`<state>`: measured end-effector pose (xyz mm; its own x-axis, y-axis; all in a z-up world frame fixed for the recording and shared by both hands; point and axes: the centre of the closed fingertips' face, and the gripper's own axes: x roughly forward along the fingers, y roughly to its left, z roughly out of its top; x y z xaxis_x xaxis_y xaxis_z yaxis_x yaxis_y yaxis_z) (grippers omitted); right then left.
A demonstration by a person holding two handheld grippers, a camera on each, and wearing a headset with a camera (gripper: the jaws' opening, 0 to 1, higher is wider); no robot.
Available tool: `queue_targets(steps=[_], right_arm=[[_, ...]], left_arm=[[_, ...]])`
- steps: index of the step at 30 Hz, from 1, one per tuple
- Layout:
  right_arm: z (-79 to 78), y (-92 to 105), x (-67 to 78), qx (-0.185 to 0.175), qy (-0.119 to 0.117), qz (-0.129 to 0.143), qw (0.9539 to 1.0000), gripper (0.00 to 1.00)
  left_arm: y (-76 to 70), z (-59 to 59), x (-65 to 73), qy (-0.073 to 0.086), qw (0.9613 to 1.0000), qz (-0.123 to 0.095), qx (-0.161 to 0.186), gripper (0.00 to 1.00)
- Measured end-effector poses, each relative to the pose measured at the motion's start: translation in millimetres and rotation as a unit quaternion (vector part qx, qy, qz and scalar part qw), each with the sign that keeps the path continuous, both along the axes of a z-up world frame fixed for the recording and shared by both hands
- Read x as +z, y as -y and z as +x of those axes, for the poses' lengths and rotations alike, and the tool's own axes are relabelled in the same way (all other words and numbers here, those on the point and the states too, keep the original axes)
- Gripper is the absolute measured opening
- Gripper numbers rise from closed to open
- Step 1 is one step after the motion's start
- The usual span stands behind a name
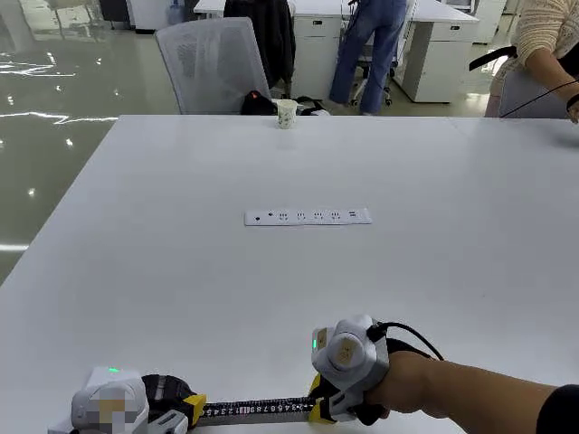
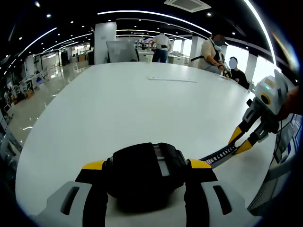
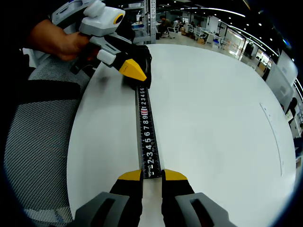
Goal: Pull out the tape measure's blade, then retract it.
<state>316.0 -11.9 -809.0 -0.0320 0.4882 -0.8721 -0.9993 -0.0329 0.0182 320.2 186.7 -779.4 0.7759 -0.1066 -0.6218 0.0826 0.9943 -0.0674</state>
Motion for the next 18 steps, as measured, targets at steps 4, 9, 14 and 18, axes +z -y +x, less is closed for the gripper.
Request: queue_targets(steps=[4, 9, 14, 18], right_arm=[[0.4, -1.2, -0.2, 0.001, -0.002, 0.002, 1.0, 0.11], [0.4, -2.5, -0.6, -0.002, -0.003, 0.003, 1.0, 0.11], [0.3, -2.0, -0.6, -0.001, -0.004, 0.003, 1.0, 0.11], [0.0, -2.6, -0.4, -0.002, -0.004, 0.005, 1.0, 0.11]], left_arm=[[-0.3, 0.4, -0.1, 0.001, 1.0, -0.001, -0.001, 0.61], [-0.6, 0.7, -0.1, 0.001, 1.0, -0.006, -0.003, 0.6], [0.7, -0.5, -0.4, -0.002, 0.9999, -0.009, -0.005, 0.6], [1.2, -0.9, -0.7, -0.004, 0.9999, -0.01, -0.007, 0.6]])
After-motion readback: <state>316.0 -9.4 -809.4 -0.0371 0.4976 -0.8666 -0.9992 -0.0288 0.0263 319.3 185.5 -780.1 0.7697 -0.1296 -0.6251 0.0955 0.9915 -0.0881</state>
